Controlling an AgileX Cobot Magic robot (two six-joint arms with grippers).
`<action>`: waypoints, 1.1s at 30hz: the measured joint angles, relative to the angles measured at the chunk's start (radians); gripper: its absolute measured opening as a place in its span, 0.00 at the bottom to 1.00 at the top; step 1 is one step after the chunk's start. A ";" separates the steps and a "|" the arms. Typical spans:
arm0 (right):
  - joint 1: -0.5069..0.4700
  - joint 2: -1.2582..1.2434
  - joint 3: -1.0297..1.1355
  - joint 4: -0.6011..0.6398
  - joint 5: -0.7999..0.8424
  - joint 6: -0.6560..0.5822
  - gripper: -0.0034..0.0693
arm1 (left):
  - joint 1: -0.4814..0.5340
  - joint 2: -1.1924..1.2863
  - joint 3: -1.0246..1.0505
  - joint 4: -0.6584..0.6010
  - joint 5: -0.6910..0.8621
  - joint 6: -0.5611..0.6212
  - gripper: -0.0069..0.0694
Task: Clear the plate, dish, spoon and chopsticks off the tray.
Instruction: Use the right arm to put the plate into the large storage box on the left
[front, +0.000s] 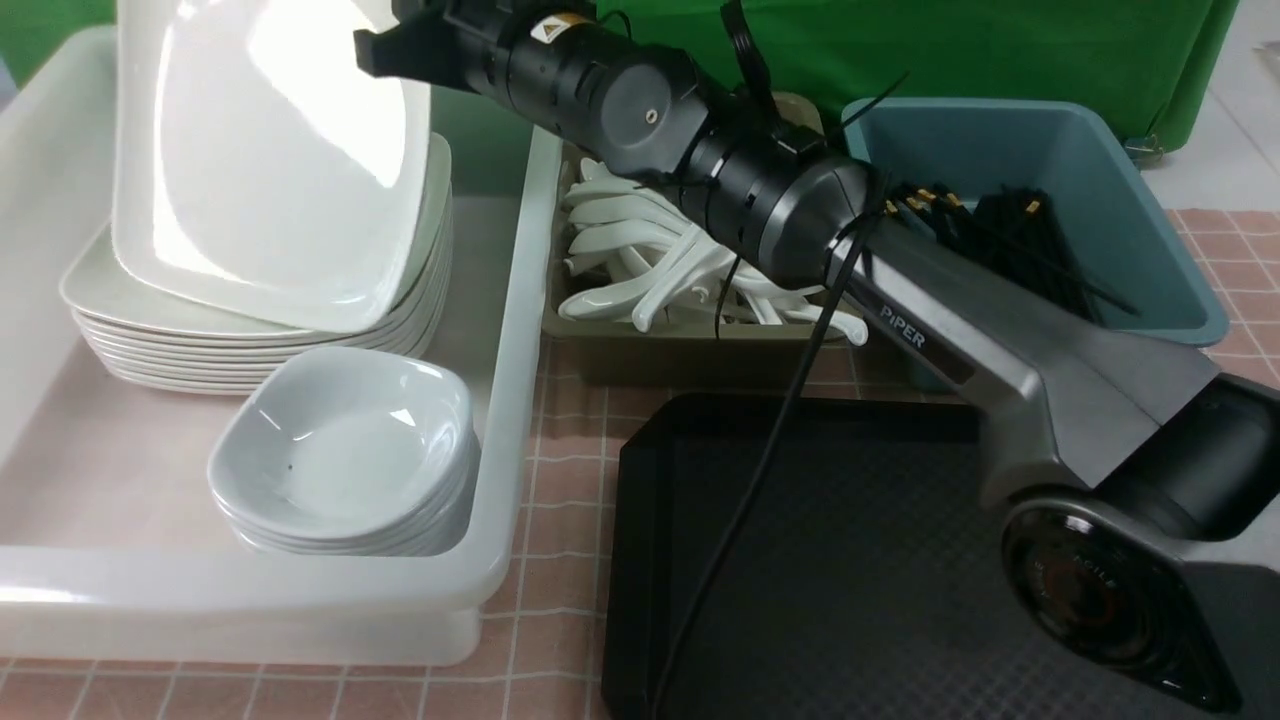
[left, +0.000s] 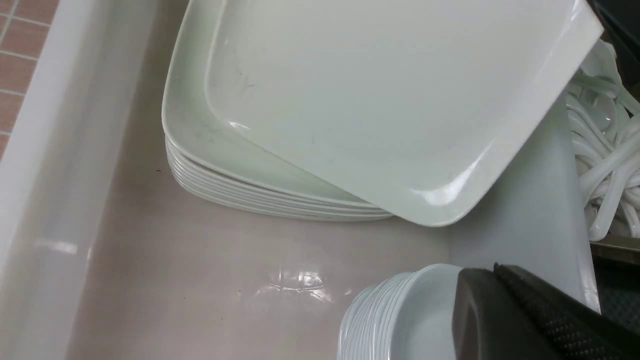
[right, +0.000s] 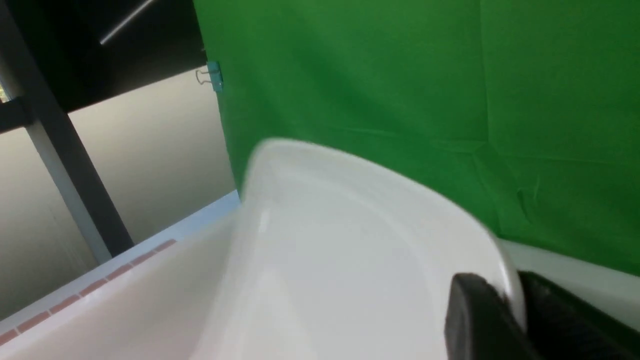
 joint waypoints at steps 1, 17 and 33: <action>0.000 0.000 0.000 0.000 -0.009 0.000 0.33 | 0.000 0.000 0.000 0.000 0.000 0.000 0.09; -0.017 -0.042 -0.001 -0.023 0.148 -0.005 0.49 | 0.000 0.002 0.000 0.000 -0.001 0.004 0.09; -0.237 -0.464 -0.009 -0.343 1.228 0.229 0.09 | -0.226 0.345 0.000 0.177 -0.025 0.015 0.09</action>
